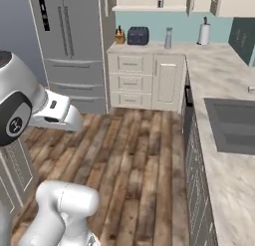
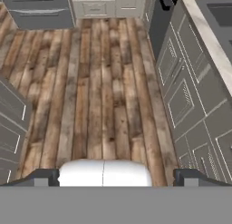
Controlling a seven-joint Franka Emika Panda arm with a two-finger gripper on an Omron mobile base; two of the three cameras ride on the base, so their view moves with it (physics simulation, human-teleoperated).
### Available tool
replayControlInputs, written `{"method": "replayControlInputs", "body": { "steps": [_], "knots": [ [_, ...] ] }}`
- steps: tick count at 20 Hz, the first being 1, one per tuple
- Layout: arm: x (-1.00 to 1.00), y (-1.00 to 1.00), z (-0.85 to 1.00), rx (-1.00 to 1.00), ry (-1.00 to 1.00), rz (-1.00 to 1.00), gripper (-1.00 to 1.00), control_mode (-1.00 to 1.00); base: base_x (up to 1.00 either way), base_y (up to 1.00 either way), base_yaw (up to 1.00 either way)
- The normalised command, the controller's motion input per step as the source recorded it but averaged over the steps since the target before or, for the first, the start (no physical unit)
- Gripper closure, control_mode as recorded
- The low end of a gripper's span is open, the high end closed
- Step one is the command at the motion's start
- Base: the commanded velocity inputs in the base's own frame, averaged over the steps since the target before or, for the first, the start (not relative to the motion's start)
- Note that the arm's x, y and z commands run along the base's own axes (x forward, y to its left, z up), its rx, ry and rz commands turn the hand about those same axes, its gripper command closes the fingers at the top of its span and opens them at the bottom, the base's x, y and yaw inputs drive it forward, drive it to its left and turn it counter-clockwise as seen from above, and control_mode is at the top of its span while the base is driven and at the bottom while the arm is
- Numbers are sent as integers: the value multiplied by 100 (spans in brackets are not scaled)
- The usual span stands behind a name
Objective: There is a tray on the dining counter. Grab the cup, mug, and pitcher and place them on the tray. The pitcher may be placed next to the tray if it cannot fit the tray.
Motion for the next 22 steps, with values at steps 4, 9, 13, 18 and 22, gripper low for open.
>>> {"method": "replayControlInputs", "body": {
  "steps": [4,9,13,18,22],
  "knots": [
    [0,0,0,0,0,0,-100,100,100,0,4],
    [0,0,0,0,0,0,-100,100,100,0,1],
    [0,0,0,0,0,0,-100,100,100,0,0],
    [0,0,0,0,0,0,-100,100,100,0,0],
    [0,0,0,0,0,0,-100,100,100,0,0]
  ]
}}
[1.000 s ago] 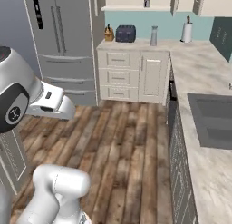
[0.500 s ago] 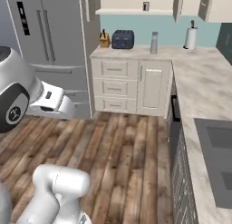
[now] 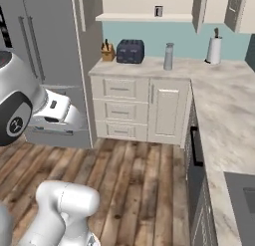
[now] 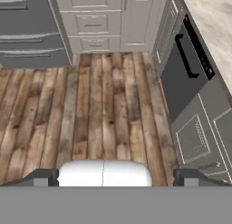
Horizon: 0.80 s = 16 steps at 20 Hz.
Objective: There is a tray on the dining counter. Grab the cup, mug, and pitcher and place them on the tray. The pitcher may be placed next to the tray if it cannot fit the tray.
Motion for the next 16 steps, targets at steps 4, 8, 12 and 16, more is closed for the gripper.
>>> {"method": "replayControlInputs", "body": {
  "steps": [4,8,12,16],
  "knots": [
    [0,0,0,0,0,0,-100,100,100,0,0],
    [0,0,0,0,0,0,-100,100,100,0,0],
    [0,0,0,0,0,0,-100,100,100,0,0],
    [0,0,0,0,0,0,-100,100,100,0,0]
  ]
}}
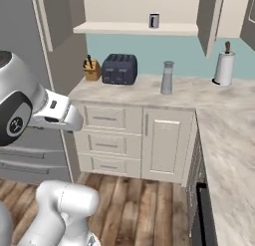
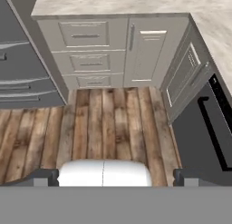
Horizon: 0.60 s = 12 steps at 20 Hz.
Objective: There is a tray on the dining counter. Grab the cup, mug, and pitcher and place them on the tray. The pitcher may be placed next to the tray if it cannot fit the tray.
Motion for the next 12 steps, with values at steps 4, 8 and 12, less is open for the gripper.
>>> {"method": "replayControlInputs", "body": {
  "steps": [4,8,12],
  "knots": [
    [0,0,0,0,0,0,-100,100,100,-4,0],
    [0,0,0,0,0,0,-100,100,100,-6,0],
    [0,0,0,0,0,0,-100,100,100,-6,0]
  ]
}}
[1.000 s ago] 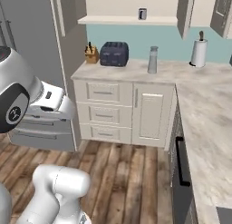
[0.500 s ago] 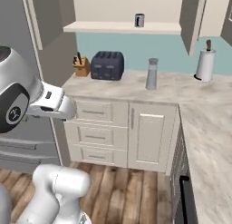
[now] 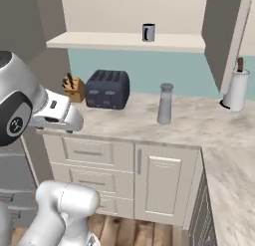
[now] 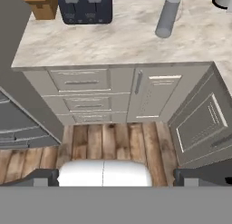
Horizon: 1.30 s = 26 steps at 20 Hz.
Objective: There is a tray on the dining counter. Grab the cup, mug, and pitcher and place them on the tray. The pitcher may be placed next to the tray if it cannot fit the tray.
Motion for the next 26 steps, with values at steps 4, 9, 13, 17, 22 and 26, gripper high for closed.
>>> {"method": "replayControlInputs", "body": {
  "steps": [4,9,13,17,22,26],
  "knots": [
    [0,0,0,0,0,0,-100,100,96,-12,0],
    [0,0,0,0,0,0,-100,100,74,-22,0],
    [0,0,0,0,0,0,-100,100,43,-24,0],
    [0,0,0,0,0,0,-100,100,44,-23,0],
    [0,0,0,0,0,0,-100,100,40,-30,0],
    [0,0,0,0,0,0,-100,100,27,-32,0]
  ]
}}
